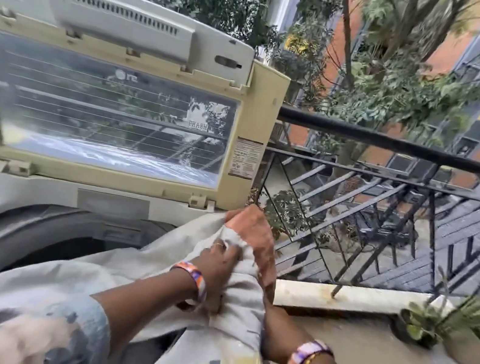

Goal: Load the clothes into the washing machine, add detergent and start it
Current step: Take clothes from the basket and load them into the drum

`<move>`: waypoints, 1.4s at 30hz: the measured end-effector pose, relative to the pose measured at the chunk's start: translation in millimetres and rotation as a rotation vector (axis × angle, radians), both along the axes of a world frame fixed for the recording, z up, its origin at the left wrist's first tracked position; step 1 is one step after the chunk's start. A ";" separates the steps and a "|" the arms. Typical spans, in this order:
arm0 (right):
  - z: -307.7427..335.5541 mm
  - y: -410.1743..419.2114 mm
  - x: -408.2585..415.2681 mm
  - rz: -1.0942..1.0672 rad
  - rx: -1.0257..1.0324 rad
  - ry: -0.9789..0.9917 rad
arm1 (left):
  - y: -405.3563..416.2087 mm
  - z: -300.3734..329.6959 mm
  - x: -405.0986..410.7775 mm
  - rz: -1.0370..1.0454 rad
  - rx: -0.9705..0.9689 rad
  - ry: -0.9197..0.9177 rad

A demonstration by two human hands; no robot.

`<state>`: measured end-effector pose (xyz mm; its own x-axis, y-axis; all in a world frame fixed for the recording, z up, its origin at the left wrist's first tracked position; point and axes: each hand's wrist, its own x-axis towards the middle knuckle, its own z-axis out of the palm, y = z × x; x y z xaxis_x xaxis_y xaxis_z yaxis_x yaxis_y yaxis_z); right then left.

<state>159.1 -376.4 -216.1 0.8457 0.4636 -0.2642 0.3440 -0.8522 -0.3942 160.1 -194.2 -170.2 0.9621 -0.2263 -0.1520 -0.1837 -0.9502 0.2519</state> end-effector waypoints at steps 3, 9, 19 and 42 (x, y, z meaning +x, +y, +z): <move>-0.2 10.4 -3.2 -0.135 0.135 -0.154 | 2.8 -7.3 -6.7 0.105 -0.054 -0.106; 37.7 25.1 -2.0 -0.278 0.358 -0.392 | 34.5 18.2 -16.8 0.095 -0.357 -0.057; 109.1 187.3 -18.0 -0.200 1.343 0.082 | 160.7 82.9 -73.5 0.298 -0.969 -0.112; 20.4 218.9 -21.8 0.324 -0.300 -0.064 | 185.0 3.1 -112.7 0.023 0.446 0.737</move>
<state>137.4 -157.5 -195.7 0.6881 0.6187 -0.3792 0.6282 -0.7695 -0.1155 47.4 -9.3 -167.2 0.5865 0.0216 -0.8097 -0.0993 -0.9902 -0.0983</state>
